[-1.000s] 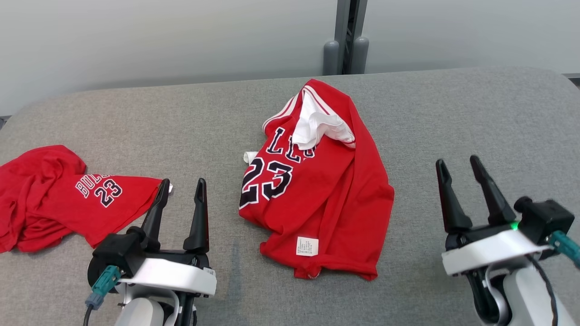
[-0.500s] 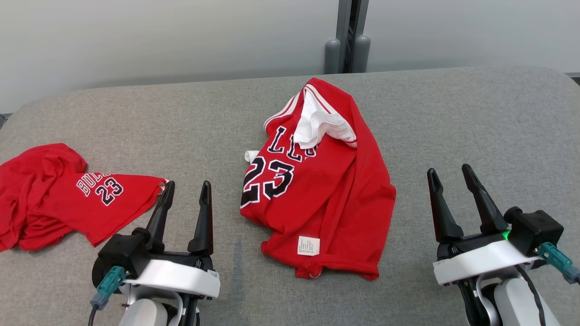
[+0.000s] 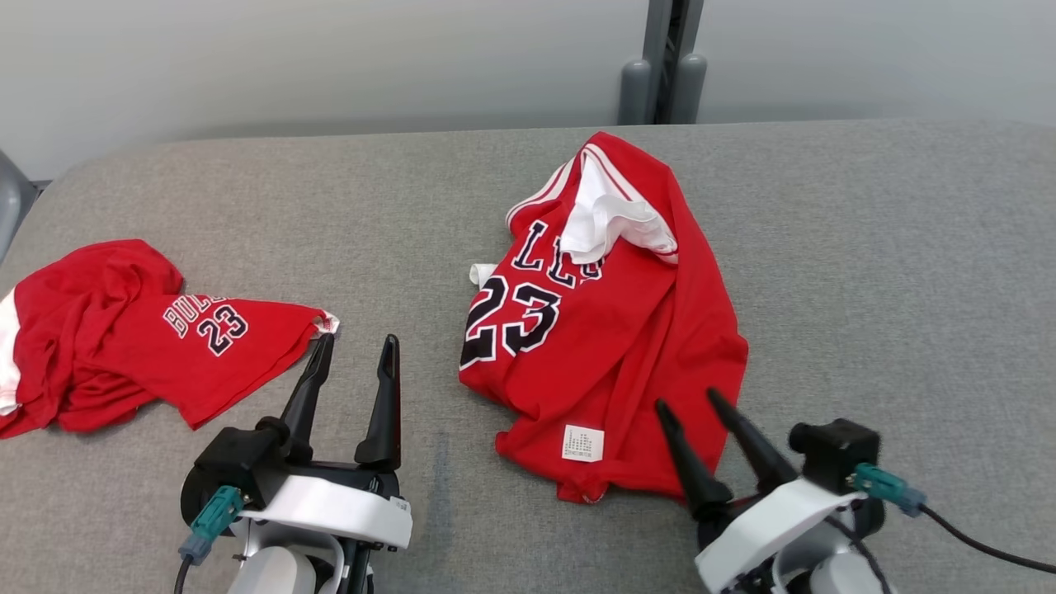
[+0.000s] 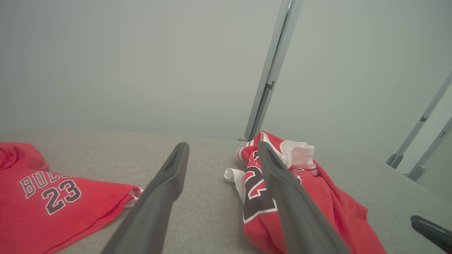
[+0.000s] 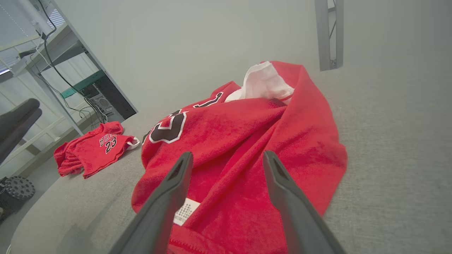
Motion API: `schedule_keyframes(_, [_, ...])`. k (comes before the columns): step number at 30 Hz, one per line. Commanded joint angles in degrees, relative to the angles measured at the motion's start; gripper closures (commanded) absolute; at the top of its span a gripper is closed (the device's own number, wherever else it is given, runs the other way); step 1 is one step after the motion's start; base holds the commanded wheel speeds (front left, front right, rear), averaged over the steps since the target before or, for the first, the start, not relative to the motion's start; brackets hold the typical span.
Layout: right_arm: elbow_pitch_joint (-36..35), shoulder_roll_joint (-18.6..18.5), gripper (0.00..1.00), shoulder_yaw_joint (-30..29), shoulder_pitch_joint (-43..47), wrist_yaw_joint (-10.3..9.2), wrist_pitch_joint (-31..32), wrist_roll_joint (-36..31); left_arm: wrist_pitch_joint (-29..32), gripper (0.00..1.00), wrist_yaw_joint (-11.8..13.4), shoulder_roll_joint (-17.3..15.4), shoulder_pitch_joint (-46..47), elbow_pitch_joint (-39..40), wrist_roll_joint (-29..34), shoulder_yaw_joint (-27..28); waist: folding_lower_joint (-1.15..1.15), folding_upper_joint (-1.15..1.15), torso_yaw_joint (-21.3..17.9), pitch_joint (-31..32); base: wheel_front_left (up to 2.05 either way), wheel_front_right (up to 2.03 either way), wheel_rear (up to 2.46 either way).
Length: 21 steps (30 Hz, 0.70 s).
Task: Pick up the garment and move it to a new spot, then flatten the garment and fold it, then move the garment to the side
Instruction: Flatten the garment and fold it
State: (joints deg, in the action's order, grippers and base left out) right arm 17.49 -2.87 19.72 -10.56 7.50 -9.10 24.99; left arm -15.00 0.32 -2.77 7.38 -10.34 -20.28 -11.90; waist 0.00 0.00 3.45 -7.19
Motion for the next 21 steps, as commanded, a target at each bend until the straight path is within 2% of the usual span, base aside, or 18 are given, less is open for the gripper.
schedule_keyframes(1, [0.6, -0.2, 0.00, 1.2, 0.0, -0.02, 1.2, 1.8, -0.2, 0.00, 0.0, -0.2, 0.4, -0.2, -0.2, 0.0, 0.00, 0.00, 0.5, -0.3, 0.00, 0.00, 0.00])
schedule_keyframes(6, [2.9, -0.3, 0.00, 5.0, -1.1, -0.02, 4.5, 6.7, -0.2, 0.00, 0.1, -0.2, 1.0, -0.4, -0.3, -0.9, 0.00, 0.00, 2.1, -0.9, 0.00, 0.00, 0.00])
schedule_keyframes(17, [9.2, -0.2, 0.00, 6.5, -3.0, -0.02, 9.1, 10.7, -0.2, 0.00, 0.4, -0.2, 0.7, -0.7, -0.6, -1.8, 0.00, 0.00, 5.0, -1.1, 0.00, 0.00, 0.00])
schedule_keyframes(18, [9.5, -0.2, 0.56, 6.9, -3.3, -0.02, 9.4, 10.8, -0.2, 0.00, 0.4, -0.2, 0.7, -0.7, -0.6, -1.9, 0.00, 0.00, 5.1, -1.1, 0.00, 0.00, 0.00])
schedule_keyframes(19, [9.8, -0.2, 0.96, 7.2, -3.7, -0.02, 9.4, 10.2, -0.2, 0.00, 0.5, -0.2, 0.7, -0.7, -0.6, -1.9, 0.00, 0.00, 5.2, -1.0, 0.00, 0.00, 0.00])
schedule_keyframes(20, [10.1, -0.2, 1.00, 7.5, -3.9, -0.02, 9.3, 9.8, -0.2, 0.00, 0.6, -0.2, 0.6, -0.6, -0.6, -1.9, 0.00, 0.00, 5.2, -0.9, 0.00, 0.00, 0.00])
schedule_keyframes(21, [10.3, -0.2, 1.00, 7.6, -3.9, -0.02, 9.2, 9.5, -0.2, 0.00, 0.6, -0.2, 0.5, -0.6, -0.6, -1.8, 0.00, 0.00, 5.2, -0.8, 0.00, 0.00, 0.00])
